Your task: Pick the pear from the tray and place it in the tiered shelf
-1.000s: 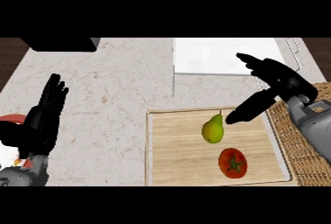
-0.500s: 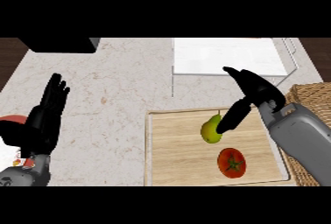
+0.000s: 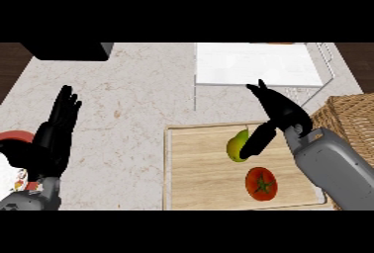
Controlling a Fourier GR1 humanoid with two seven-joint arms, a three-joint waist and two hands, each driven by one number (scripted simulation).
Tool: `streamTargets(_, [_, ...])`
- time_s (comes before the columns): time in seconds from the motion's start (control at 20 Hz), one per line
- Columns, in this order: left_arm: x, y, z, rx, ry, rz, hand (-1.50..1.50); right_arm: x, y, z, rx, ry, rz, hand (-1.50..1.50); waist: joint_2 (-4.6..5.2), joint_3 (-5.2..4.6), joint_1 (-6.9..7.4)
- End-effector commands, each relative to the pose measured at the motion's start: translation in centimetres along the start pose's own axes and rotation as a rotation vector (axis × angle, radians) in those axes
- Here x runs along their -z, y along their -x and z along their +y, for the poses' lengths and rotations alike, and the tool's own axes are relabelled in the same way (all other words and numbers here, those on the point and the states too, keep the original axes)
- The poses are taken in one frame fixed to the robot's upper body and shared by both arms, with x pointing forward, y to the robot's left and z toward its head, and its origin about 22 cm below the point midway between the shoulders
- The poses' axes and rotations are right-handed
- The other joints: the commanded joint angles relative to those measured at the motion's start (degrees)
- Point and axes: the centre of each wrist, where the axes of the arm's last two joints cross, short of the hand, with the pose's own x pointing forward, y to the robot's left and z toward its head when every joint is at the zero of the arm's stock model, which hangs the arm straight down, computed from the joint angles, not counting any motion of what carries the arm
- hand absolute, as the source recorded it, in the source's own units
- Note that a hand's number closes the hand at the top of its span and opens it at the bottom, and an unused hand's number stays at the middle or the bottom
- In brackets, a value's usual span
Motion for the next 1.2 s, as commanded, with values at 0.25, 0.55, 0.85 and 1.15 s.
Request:
streamTargets(0.25, [-0.3,-0.1,0.4,0.008,-0.006,0.006,0.0,1.9,2.7,3.8,0.002,-0.044,0.144,-1.5,1.19,0.6,-0.37])
streamTargets(0.55, [0.1,-0.7,1.8,0.003,0.001,-0.008,0.0,2.7,6.8,4.1,0.018,-0.008,0.12,-1.5,1.17,0.63,-0.5])
streamTargets(0.85, [-1.3,-0.5,1.1,-0.013,0.011,0.0,0.0,5.1,4.7,5.0,0.032,-0.01,0.099,-1.5,1.16,0.62,-0.03])
streamTargets(1.15, [0.1,-0.9,1.0,-0.003,-0.002,0.004,0.0,6.3,4.9,8.0,0.047,-0.066,0.111,-1.5,1.19,0.62,-0.21])
